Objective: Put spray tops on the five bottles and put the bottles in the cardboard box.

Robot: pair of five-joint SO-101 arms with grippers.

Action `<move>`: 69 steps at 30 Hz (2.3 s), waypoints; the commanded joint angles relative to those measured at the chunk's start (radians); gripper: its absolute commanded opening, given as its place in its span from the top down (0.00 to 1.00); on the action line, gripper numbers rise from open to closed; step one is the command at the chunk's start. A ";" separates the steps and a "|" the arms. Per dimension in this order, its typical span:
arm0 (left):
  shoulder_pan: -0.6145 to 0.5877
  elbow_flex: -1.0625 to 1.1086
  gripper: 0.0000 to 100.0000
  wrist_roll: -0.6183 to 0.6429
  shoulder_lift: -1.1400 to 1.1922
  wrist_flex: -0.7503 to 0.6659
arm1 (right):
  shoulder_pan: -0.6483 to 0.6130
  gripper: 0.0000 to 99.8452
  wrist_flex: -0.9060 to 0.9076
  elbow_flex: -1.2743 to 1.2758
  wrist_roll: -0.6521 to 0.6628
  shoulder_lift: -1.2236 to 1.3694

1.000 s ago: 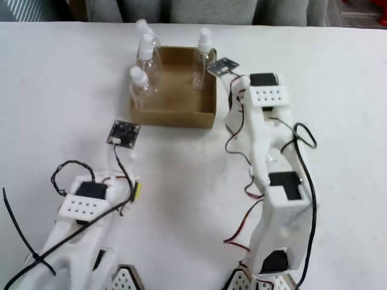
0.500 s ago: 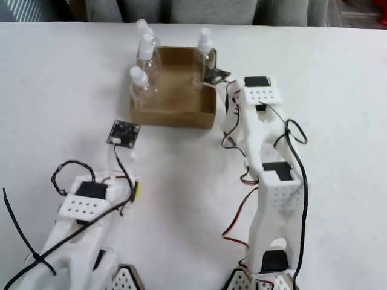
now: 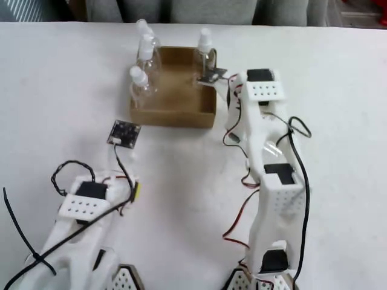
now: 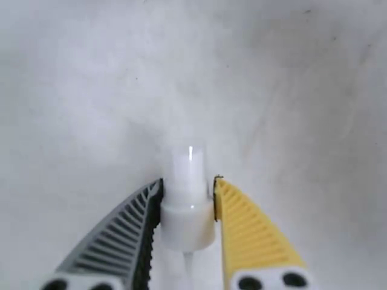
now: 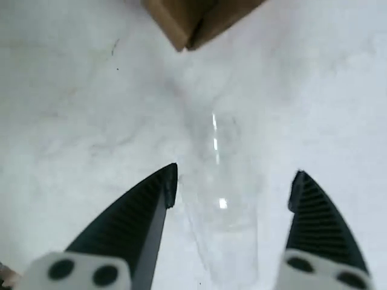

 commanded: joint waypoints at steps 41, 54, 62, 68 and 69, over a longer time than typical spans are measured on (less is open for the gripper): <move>-0.010 -0.005 0.98 -0.009 -0.031 -0.025 | -0.058 0.80 -0.239 0.373 0.097 -0.147; -0.010 -0.005 0.98 -0.009 -0.033 -0.025 | 0.002 0.98 -0.174 0.203 0.000 -0.154; -0.010 -0.005 0.98 -0.009 -0.035 -0.025 | 0.156 0.90 -0.053 -0.002 -0.008 -0.145; -0.010 -0.003 0.98 -0.009 -0.036 -0.025 | 0.349 0.90 -0.108 0.015 -0.104 -0.142; -0.010 -0.003 0.98 -0.009 -0.036 -0.025 | 0.380 0.90 -0.124 0.023 -0.109 -0.142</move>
